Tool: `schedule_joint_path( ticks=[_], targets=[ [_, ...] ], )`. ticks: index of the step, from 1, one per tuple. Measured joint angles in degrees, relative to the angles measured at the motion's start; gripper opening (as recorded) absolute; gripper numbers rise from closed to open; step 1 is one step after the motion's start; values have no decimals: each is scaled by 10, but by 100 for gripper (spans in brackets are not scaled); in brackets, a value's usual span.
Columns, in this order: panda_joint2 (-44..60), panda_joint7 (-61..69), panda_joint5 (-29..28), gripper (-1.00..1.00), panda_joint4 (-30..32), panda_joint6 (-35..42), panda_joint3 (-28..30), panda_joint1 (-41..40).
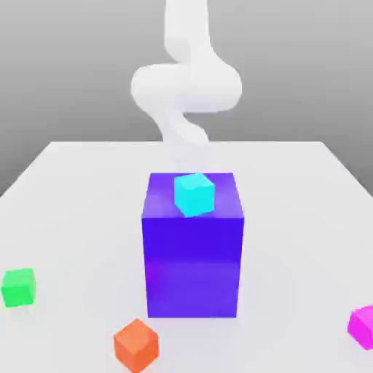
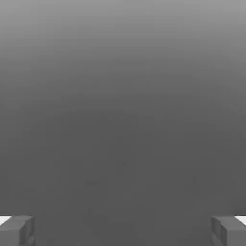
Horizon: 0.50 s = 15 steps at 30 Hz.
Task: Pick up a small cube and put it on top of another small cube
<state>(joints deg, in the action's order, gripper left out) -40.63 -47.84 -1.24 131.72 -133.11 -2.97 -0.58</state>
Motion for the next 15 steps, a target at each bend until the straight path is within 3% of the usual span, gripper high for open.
schedule_joint_path(
  ticks=[15],
  targets=[
    [314, -151, -116, 0, -4, -79, -161, -3]
  ],
)
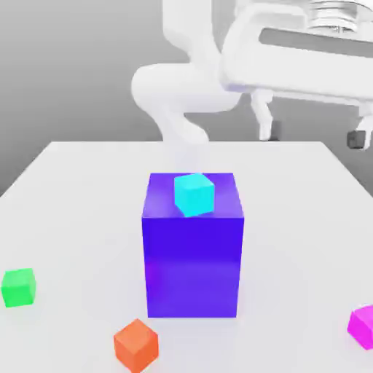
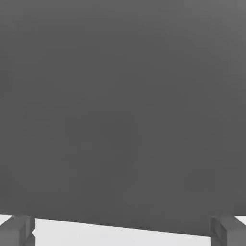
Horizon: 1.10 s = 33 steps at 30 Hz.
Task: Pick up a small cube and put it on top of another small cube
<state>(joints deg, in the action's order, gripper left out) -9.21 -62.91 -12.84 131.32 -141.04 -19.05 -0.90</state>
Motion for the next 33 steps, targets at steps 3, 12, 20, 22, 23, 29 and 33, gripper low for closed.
schedule_joint_path(
  ticks=[3, 12, 20, 22, 23, 29, 33],
  targets=[
    [63, -33, -27, 0, -1, -15, -19, 17],
    [243, -104, -69, 0, -2, -67, -41, 84],
    [399, -160, -120, -100, -22, -154, -2, 156],
    [399, -160, -120, -100, -22, -154, -2, 156],
    [399, -160, -120, -100, -22, -154, -2, 156],
    [371, -145, -99, -100, -15, -135, -21, 142],
    [311, -108, -52, -100, 9, -98, -28, 88]
  ],
)
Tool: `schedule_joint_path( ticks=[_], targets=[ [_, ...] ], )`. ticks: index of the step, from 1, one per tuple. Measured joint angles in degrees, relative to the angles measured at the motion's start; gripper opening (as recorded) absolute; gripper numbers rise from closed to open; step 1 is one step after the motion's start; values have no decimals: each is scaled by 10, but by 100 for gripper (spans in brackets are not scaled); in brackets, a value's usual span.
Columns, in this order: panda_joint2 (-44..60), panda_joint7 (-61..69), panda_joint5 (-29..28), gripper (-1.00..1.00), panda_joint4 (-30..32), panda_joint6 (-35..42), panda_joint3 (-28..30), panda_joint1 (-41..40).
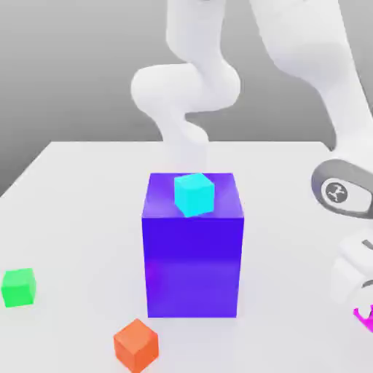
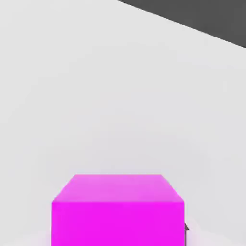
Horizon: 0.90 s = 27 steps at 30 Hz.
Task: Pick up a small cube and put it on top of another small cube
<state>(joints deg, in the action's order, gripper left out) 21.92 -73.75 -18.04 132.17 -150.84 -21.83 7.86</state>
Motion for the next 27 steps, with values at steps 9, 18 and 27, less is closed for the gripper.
schedule_joint_path(
  ticks=[9, 18, 27],
  targets=[
    [-66, 52, 60, -100, 60, 2, 96, -156],
    [-152, 119, 141, -100, 139, -10, 217, -315],
    [-77, 187, 222, 100, 126, -80, 281, -444]
  ],
)
